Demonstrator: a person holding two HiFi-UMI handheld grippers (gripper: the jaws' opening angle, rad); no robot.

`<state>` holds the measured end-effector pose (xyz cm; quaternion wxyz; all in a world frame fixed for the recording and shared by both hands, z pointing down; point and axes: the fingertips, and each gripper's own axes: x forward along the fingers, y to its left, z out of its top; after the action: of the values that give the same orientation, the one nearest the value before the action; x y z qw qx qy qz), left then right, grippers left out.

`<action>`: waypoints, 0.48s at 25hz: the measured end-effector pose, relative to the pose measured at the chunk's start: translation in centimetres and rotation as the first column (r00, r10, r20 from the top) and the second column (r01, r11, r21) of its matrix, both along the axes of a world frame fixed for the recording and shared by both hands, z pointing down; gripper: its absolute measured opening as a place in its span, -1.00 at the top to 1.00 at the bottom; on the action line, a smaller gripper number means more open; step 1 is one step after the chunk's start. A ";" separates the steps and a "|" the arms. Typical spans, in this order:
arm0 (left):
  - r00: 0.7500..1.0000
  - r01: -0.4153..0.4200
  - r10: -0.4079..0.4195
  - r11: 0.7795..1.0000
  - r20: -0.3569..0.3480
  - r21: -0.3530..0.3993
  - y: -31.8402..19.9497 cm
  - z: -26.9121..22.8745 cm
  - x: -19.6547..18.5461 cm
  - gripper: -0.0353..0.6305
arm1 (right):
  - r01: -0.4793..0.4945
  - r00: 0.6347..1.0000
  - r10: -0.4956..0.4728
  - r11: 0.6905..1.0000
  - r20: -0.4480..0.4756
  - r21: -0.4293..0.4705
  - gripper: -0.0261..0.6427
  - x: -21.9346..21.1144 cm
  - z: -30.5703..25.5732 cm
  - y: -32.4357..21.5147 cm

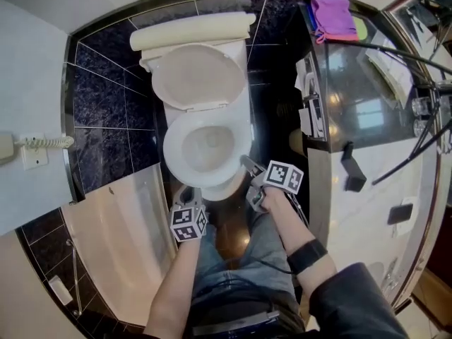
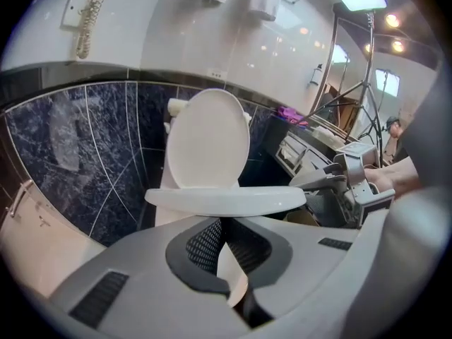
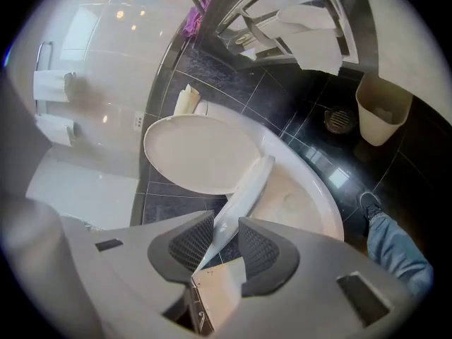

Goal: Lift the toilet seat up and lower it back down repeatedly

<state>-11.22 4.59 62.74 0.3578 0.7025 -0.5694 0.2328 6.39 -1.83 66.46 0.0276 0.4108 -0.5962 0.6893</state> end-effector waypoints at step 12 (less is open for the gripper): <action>0.998 0.052 -0.054 0.994 0.019 0.094 -8.8 -4.9 -0.9 0.89 | 0.241 0.962 -0.199 0.940 -0.189 0.240 0.67 0.0 -8.7 -5.5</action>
<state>-12.08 -4.19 57.79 0.3244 0.7006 -0.6018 0.2041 6.42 -7.33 57.77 0.0989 0.3961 -0.7195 0.5618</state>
